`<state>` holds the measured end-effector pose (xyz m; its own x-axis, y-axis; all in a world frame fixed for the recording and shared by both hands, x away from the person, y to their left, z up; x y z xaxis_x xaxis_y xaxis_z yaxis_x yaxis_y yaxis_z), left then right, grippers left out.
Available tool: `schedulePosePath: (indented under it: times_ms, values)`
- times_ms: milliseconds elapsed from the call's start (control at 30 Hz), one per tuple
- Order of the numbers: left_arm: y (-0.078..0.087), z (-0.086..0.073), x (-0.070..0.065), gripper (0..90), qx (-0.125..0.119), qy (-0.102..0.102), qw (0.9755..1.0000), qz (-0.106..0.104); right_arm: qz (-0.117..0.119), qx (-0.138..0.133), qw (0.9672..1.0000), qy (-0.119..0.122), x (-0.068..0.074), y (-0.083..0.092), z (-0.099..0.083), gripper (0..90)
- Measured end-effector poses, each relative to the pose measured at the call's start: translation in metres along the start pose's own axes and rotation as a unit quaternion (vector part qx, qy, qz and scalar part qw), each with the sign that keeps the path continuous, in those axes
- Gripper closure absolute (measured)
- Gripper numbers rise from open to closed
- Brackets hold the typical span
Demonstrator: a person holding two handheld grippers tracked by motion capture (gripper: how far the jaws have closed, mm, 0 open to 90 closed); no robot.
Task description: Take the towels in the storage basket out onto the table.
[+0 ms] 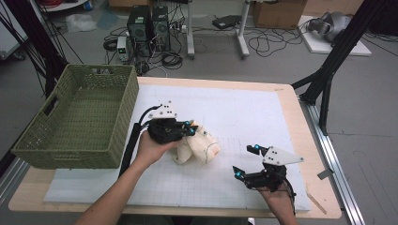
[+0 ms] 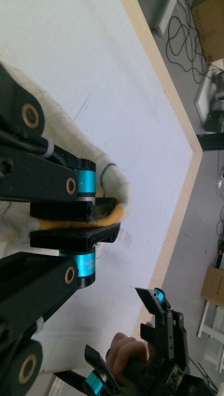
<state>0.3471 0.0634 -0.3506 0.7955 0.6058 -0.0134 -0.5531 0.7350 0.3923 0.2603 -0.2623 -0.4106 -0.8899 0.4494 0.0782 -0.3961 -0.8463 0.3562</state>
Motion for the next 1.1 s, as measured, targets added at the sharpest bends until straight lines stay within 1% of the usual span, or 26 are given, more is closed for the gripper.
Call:
schedulePosePath:
  times_ms: [100,167,267,333,367,400,433,467,500,533,567,600,667,700,733,800,833,900,933,967,1067,1100]
  values:
    - [-0.004,-0.003,-0.001,85.4,0.005,-0.005,0.9999,0.008,0.002,0.0,1.0,-0.001,-0.001,-0.002,0.0,10.9]
    - [-0.006,-0.008,0.0,84.8,0.009,-0.001,0.9999,0.01,0.002,-0.002,1.0,-0.004,-0.002,-0.002,0.0,10.9]
    - [-0.01,-0.016,0.003,83.6,0.014,0.008,0.9998,0.013,0.003,-0.003,1.0,-0.003,-0.003,-0.003,0.0,10.9]
    - [-0.012,-0.019,0.003,82.8,0.02,0.009,0.9996,0.015,0.004,0.0,1.0,-0.005,-0.003,-0.004,0.0,10.9]
    - [-0.013,-0.02,0.003,82.7,0.022,0.006,0.9996,0.016,0.004,-0.001,1.0,-0.002,-0.003,-0.005,0.0,10.9]
    - [-0.013,-0.022,0.003,81.6,0.022,0.009,0.9996,0.016,0.005,-0.002,1.0,-0.003,-0.003,-0.005,0.0,10.9]
    - [-0.014,-0.023,0.002,79.1,0.023,0.01,0.9996,0.016,0.006,-0.002,1.0,-0.001,-0.003,-0.006,0.001,10.9]
    - [-0.015,-0.024,0.002,79.1,0.025,0.011,0.9995,0.016,0.006,-0.002,1.0,-0.001,-0.003,-0.006,0.001,10.9]
    - [-0.016,-0.025,0.001,78.2,0.028,0.007,0.9994,0.017,0.007,0.0,1.0,-0.004,-0.002,-0.006,0.001,10.9]
    - [-0.016,-0.027,0.001,76.0,0.028,0.009,0.9994,0.016,0.007,-0.002,1.0,-0.004,-0.003,-0.006,0.001,10.9]
    - [-0.016,-0.028,0.001,76.0,0.029,0.009,0.9994,0.016,0.007,-0.002,1.0,-0.004,-0.003,-0.006,0.001,10.9]
    - [-0.017,-0.029,0.0,73.8,0.028,0.013,0.9994,0.015,0.006,-0.002,1.0,-0.002,-0.003,-0.006,0.001,10.9]
    - [-0.017,-0.03,0.0,69.6,0.032,0.011,0.9994,0.012,0.005,-0.004,1.0,-0.004,-0.004,-0.006,0.001,10.9]
    - [-0.016,-0.03,-0.001,65.2,0.031,0.014,0.9994,0.01,0.005,-0.005,0.9999,-0.007,-0.004,-0.006,0.001,10.9]
    - [-0.016,-0.029,-0.001,65.2,0.03,0.012,0.9994,0.009,0.005,-0.005,0.9999,-0.007,-0.004,-0.006,0.001,10.9]
    - [-0.014,-0.028,-0.003,58.7,0.028,0.013,0.9995,0.008,0.005,-0.004,1.0,-0.005,-0.004,-0.007,0.002,10.9]
    - [-0.014,-0.028,-0.003,58.7,0.027,0.011,0.9996,0.007,0.005,-0.004,1.0,-0.005,-0.004,-0.007,0.002,10.9]
    - [-0.012,-0.027,-0.005,55.4,0.024,0.009,0.9996,0.007,0.006,-0.003,1.0,-0.003,-0.004,-0.007,0.002,10.9]
    - [-0.011,-0.027,-0.005,55.4,0.023,0.011,0.9996,0.008,0.007,-0.004,1.0,-0.003,-0.004,-0.008,0.001,10.9]
    - [-0.009,-0.027,-0.005,52.2,0.023,0.01,0.9997,0.008,0.006,-0.004,1.0,-0.003,-0.004,-0.007,0.001,10.9]
    - [-0.005,-0.026,-0.004,50.2,0.019,0.01,0.9997,0.009,0.006,-0.004,0.9999,-0.007,-0.003,-0.007,0.002,10.9]
    - [-0.003,-0.025,-0.004,49.3,0.016,0.009,0.9998,0.01,0.006,-0.004,1.0,-0.005,-0.004,-0.007,0.002,10.9]
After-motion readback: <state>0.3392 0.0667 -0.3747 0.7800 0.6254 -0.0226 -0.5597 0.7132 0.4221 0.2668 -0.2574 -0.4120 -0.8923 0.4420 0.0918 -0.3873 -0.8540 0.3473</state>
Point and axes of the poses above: each handheld gripper's, and its own axes: y roughly backward along the jaws, z roughly out of its top, x roughly to its left, the point moved 1 cm from there along -y, roughly forward along the jaws, and after that the axes turned 12 degrees about z, right-handed, at the moved point
